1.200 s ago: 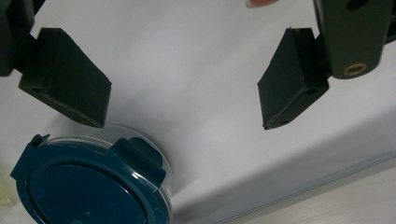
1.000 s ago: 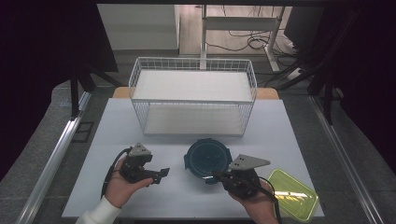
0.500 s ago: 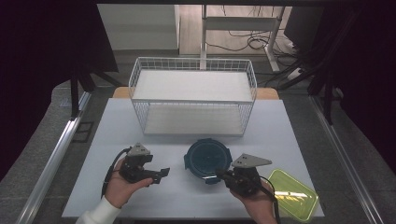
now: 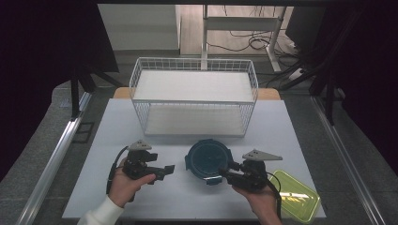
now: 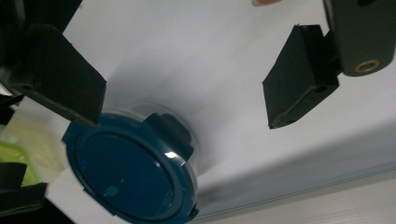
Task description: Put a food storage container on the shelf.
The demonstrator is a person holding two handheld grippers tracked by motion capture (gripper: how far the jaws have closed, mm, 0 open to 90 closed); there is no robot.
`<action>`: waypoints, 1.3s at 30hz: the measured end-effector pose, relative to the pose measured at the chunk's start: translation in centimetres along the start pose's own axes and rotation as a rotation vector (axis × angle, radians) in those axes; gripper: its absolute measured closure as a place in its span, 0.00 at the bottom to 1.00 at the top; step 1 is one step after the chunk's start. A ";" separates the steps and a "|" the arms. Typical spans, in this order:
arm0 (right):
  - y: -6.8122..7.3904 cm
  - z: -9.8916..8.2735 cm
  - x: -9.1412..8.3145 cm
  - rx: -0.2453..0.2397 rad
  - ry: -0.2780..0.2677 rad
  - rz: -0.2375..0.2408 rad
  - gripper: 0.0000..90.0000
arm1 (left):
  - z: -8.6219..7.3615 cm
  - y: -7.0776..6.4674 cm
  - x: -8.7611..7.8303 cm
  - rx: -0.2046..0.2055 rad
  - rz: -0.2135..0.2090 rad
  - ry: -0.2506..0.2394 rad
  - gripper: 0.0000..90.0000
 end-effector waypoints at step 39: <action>-4.8 0.6 6.6 0.450 0.063 -0.065 0.14 | 1.2 0.4 8.7 -0.347 -0.241 0.029 0.14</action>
Point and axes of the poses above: each handheld gripper's, and its own axes: x roughly forward along the jaws, z roughly out of its top, y roughly to its left, the point moved 3 cm from there along x, roughly forward along the jaws, and after that the axes turned 5 degrees about x, right-handed, at the moved point
